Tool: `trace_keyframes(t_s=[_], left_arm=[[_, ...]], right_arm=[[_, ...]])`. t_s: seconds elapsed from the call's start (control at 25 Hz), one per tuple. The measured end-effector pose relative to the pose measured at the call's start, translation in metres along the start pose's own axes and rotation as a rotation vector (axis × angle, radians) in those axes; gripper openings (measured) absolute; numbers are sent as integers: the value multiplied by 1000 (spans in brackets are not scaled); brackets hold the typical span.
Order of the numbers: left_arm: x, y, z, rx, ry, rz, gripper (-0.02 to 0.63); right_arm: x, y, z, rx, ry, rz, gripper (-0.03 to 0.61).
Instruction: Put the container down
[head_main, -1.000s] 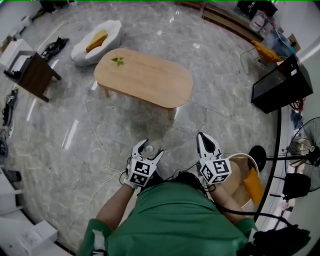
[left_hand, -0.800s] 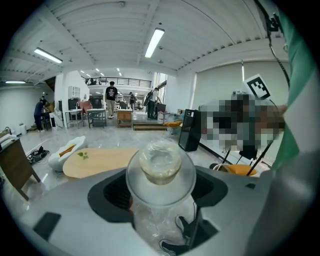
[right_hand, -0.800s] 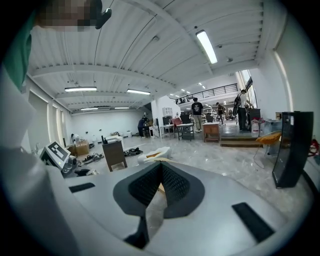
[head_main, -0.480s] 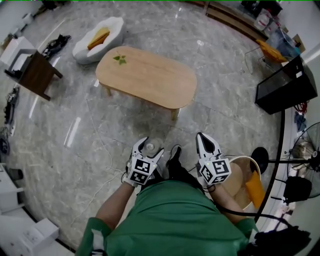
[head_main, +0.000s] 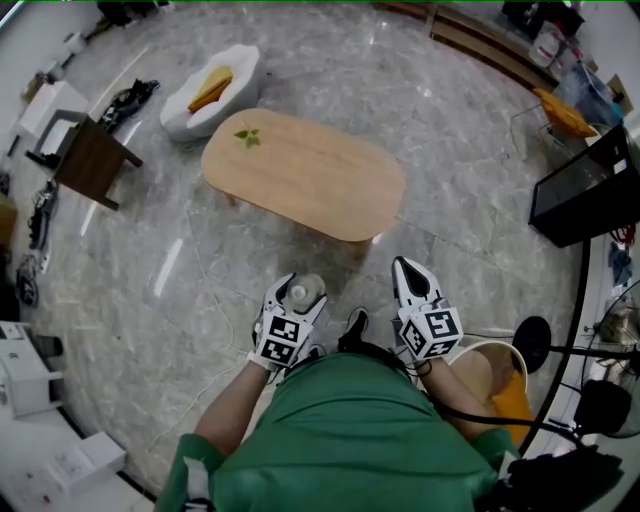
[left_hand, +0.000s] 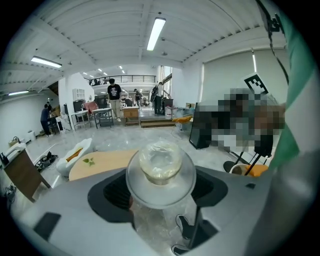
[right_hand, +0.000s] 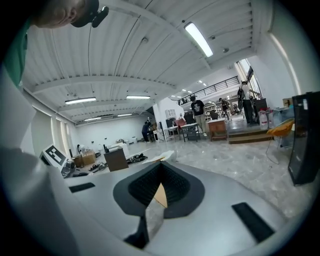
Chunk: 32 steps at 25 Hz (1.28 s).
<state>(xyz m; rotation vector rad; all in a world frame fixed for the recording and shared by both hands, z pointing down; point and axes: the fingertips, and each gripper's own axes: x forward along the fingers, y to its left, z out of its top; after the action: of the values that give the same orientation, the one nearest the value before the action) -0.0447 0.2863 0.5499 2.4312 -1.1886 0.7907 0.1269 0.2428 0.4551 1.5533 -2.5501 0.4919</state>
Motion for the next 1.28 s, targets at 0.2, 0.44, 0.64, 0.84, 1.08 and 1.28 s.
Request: trace_keyframes(t_s=[0.2, 0.44, 0.64, 0.84, 1.08, 1.28], left_arm=[[36, 3, 26, -1, 19, 31, 342], [65, 13, 43, -28, 36, 80, 342], [82, 34, 49, -57, 48, 117, 342], [101, 69, 58, -78, 57, 136, 342], [144, 123, 64, -83, 63, 109, 342], [195, 176, 77, -12, 85, 58, 342]], right_arm=[[26, -40, 12, 20, 2, 29, 14], [58, -68, 19, 28, 20, 86, 14], [85, -79, 21, 33, 46, 119, 14], [119, -85, 23, 29, 79, 131, 14], [170, -100, 30, 7, 101, 87, 14], [217, -124, 51, -7, 111, 1, 14]])
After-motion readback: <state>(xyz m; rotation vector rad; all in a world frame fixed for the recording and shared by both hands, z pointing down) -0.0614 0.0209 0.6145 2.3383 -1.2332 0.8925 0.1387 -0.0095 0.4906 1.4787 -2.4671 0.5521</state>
